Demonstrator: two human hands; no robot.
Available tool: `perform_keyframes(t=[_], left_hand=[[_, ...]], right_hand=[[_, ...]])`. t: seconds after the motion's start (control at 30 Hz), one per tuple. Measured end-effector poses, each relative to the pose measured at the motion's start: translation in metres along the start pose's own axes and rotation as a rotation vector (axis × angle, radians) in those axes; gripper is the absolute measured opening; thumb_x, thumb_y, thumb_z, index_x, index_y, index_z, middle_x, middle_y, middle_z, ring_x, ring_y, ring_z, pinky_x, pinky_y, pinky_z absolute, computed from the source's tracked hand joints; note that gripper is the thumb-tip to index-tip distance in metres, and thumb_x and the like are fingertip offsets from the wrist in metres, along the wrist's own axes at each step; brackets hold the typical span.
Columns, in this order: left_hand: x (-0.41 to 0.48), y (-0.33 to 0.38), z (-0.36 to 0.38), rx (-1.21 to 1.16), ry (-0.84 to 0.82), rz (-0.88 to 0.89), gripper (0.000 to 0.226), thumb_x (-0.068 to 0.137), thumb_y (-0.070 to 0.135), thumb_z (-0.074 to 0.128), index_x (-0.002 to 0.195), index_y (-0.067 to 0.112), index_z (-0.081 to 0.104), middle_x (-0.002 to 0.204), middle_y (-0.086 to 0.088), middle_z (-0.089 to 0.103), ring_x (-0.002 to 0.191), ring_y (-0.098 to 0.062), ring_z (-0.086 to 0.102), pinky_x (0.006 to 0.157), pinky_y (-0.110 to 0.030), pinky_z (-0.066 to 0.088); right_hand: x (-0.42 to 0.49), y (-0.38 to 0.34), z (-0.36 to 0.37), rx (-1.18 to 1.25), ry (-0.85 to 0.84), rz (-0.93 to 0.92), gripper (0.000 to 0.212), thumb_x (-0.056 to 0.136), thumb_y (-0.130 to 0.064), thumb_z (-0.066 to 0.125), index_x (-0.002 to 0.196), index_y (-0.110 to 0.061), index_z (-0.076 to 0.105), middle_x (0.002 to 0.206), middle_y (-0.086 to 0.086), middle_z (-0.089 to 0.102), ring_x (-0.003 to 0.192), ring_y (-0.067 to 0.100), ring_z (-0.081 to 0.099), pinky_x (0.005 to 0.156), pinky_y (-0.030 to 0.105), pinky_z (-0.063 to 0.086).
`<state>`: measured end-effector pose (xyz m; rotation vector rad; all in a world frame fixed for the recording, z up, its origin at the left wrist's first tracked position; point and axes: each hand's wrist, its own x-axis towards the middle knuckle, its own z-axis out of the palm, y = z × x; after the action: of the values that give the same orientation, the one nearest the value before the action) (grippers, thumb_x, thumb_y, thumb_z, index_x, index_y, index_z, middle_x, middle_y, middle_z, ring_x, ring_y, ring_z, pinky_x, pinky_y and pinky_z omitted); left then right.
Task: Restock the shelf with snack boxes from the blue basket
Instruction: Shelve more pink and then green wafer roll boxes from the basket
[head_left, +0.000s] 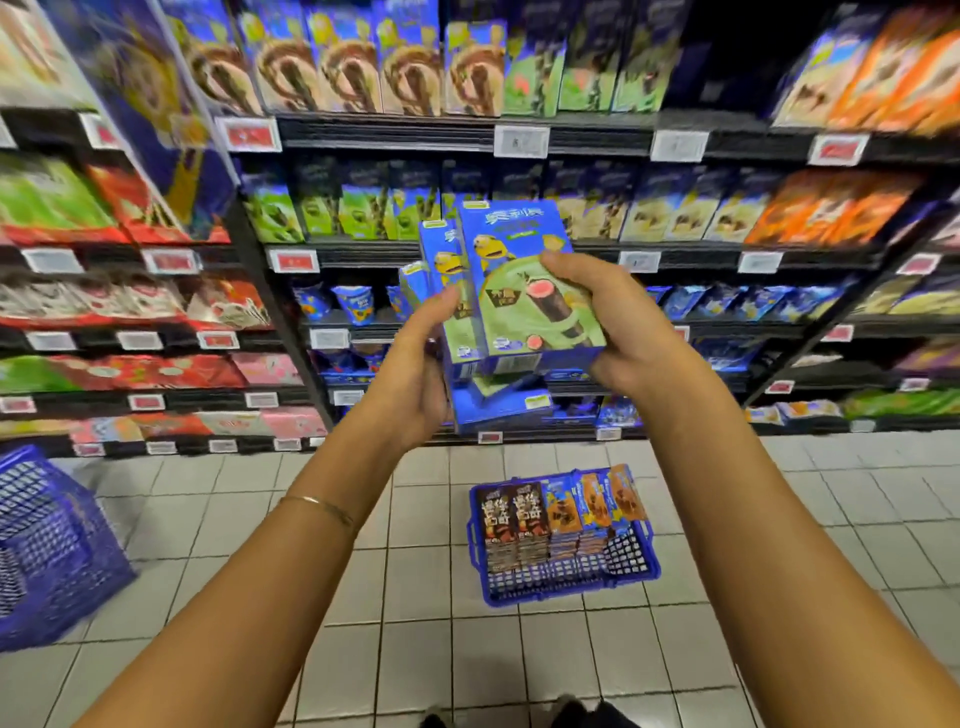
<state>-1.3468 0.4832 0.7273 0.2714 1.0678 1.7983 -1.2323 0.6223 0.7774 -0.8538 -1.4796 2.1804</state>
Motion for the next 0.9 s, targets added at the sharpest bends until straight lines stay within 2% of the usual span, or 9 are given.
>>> perform_keyframes(t=[0.17,0.27,0.33,0.47,0.6,0.67,0.77,0.83,0.9], left_hand=[[0.038,0.028,0.037,0.090,0.013,0.178,0.039,0.104,0.036,0.053,0.130,0.013,0.071,0.118,-0.012,0.079,0.102,-0.028,0.078,0.081,-0.040,0.065],[0.068,0.052,0.072,0.152,-0.029,0.269,0.030,0.103,0.038,0.056,0.106,0.024,0.083,0.112,-0.006,0.081,0.098,-0.025,0.079,0.078,-0.037,0.065],[0.088,0.066,0.095,0.180,-0.072,0.319,0.032,0.101,0.040,0.056,0.098,0.027,0.086,0.107,-0.003,0.082,0.094,-0.022,0.080,0.073,-0.035,0.064],[0.129,0.090,0.142,0.183,-0.072,0.399,0.035,0.091,0.047,0.062,0.103,0.024,0.086,0.112,-0.009,0.081,0.096,-0.025,0.080,0.076,-0.037,0.064],[0.159,0.111,0.177,0.175,-0.048,0.455,0.034,0.087,0.046,0.068,0.105,0.022,0.084,0.114,-0.010,0.081,0.095,-0.025,0.080,0.070,-0.034,0.063],[0.171,0.121,0.188,0.163,-0.040,0.491,0.031,0.084,0.045,0.071,0.104,0.024,0.084,0.111,-0.007,0.081,0.092,-0.023,0.080,0.068,-0.033,0.063],[0.192,0.138,0.195,0.165,-0.024,0.557,0.036,0.085,0.043,0.068,0.110,0.021,0.083,0.116,-0.009,0.080,0.101,-0.025,0.079,0.080,-0.040,0.066],[0.205,0.151,0.197,0.168,0.009,0.578,0.062,0.083,0.042,0.069,0.136,0.011,0.068,0.135,-0.015,0.071,0.121,-0.034,0.071,0.102,-0.053,0.058],[0.218,0.166,0.199,0.167,0.008,0.619,0.080,0.079,0.041,0.072,0.148,0.006,0.055,0.144,-0.019,0.064,0.131,-0.040,0.063,0.110,-0.057,0.051]], right_hand=[[0.024,-0.046,-0.011,0.053,0.000,-0.117,0.025,0.095,-0.034,0.066,0.102,-0.014,0.079,0.112,0.012,0.076,0.103,0.031,0.073,0.098,0.052,0.052],[0.042,-0.085,-0.024,0.030,0.023,-0.219,0.040,0.095,-0.033,0.067,0.121,-0.002,0.070,0.117,0.017,0.074,0.111,0.038,0.069,0.102,0.062,0.049],[0.055,-0.112,-0.034,-0.003,0.009,-0.291,0.039,0.096,-0.032,0.066,0.119,-0.001,0.070,0.112,0.016,0.075,0.107,0.036,0.071,0.100,0.059,0.052],[0.083,-0.166,-0.059,-0.040,-0.028,-0.390,0.030,0.096,-0.035,0.066,0.105,-0.007,0.074,0.108,0.014,0.077,0.104,0.035,0.073,0.087,0.047,0.057],[0.110,-0.209,-0.073,-0.083,-0.022,-0.441,0.048,0.093,-0.039,0.068,0.117,0.003,0.068,0.114,0.019,0.074,0.109,0.040,0.070,0.101,0.063,0.049],[0.125,-0.227,-0.077,-0.151,-0.025,-0.481,0.049,0.092,-0.042,0.068,0.113,0.002,0.069,0.106,0.015,0.077,0.105,0.037,0.072,0.101,0.060,0.050],[0.147,-0.254,-0.080,-0.196,-0.012,-0.560,0.048,0.091,-0.043,0.066,0.107,0.001,0.072,0.101,0.013,0.078,0.102,0.035,0.073,0.097,0.053,0.052],[0.168,-0.272,-0.084,-0.141,0.020,-0.572,0.047,0.094,-0.039,0.065,0.111,0.005,0.070,0.107,0.018,0.076,0.107,0.040,0.070,0.098,0.057,0.050],[0.188,-0.289,-0.089,-0.089,0.084,-0.544,0.043,0.097,-0.037,0.062,0.113,0.002,0.070,0.109,0.017,0.076,0.109,0.040,0.069,0.100,0.059,0.049]])
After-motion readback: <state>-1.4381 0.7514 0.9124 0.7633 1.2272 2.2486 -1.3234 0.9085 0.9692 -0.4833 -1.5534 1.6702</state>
